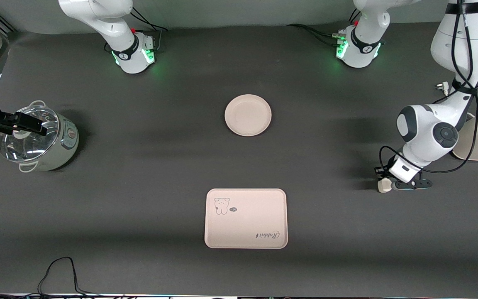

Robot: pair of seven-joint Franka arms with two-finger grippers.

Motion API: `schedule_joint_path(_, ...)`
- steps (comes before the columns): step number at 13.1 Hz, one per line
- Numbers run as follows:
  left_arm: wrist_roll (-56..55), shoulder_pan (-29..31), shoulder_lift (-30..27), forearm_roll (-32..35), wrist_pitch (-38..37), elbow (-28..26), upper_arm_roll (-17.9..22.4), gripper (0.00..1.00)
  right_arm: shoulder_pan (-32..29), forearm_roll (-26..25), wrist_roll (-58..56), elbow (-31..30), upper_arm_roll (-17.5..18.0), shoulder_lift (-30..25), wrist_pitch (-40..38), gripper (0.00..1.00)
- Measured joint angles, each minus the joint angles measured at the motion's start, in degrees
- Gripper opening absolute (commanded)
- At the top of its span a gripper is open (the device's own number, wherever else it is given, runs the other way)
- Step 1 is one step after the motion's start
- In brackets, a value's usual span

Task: Place bun in plate and plate on tray
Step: 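Grasp the white bun with the left gripper and lift it, then carry the bun over the white plate with the left gripper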

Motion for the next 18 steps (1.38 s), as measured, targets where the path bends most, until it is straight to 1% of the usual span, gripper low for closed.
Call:
schedule_joint_path(2, -0.1, 0.0, -1.3, 0.0, -0.4, 0.2, -0.1, 0.11, 0.0, 0.0, 0.0, 0.0, 0.0, 0.0, 0.0, 1.0)
schedule_joint_path(3, -0.4, 0.0, -2.7, 0.0, -2.0, 0.4, -0.3, 0.11, 0.0, 0.0, 0.0, 0.0, 0.0, 0.0, 0.0, 1.0)
schedule_joint_path(4, -1.5, -0.3, -4.6, 0.0, -5.2, 0.7, -0.6, 0.12, 0.0, 0.0, 0.0, 0.0, 0.0, 0.0, 0.0, 1.0)
schedule_joint_path(6, -5.8, -2.1, -10.4, 0.0, -14.4, 1.7, -1.1, 0.12, 0.0, 0.0, 0.0, -0.1, 0.0, 0.0, 0.0, 1.0)
schedule_joint_path(9, -12.2, -7.1, -22.0, -0.6, -31.2, 2.1, -1.5, 0.12, 0.0, 0.0, 0.0, -0.1, -0.1, 0.0, 0.0, 1.0)
schedule_joint_path(11, -16.9, -11.3, -29.1, -3.6, -38.7, 2.1, -1.7, 0.12, 0.0, 0.0, 0.0, -0.1, -0.1, 0.0, 0.0, 1.0)
schedule_joint_path(12, -19.6, -13.8, -32.0, -5.5, -41.0, 2.0, -1.9, 0.12, 0.0, 0.0, 0.0, -0.1, -0.1, 0.0, 0.0, 1.0)
schedule_joint_path(14, -27.7, -19.0, -36.0, -7.2, -42.9, 2.0, -3.3, 0.12, 0.0, 0.0, 0.0, -0.1, -0.1, 0.0, 0.0, 1.0)
schedule_joint_path(15, -33.0, -21.5, -36.8, -7.4, -43.0, 2.0, -4.8, 0.12, 0.0, 0.0, 0.0, -0.1, -0.1, 0.0, 0.0, 1.0)
schedule_joint_path(16, -38.3, -23.7, -37.0, -7.5, -42.8, 2.0, -7.0, 0.12, 0.0, 0.0, 0.0, -0.1, -0.2, 0.0, 0.0, 1.0)
schedule_joint_path(18, -47.5, -26.8, -36.3, -7.6, -40.6, 1.8, -12.7, 0.13, 0.1, 0.0, 0.0, -0.1, -0.2, 0.0, 0.0, 1.0)
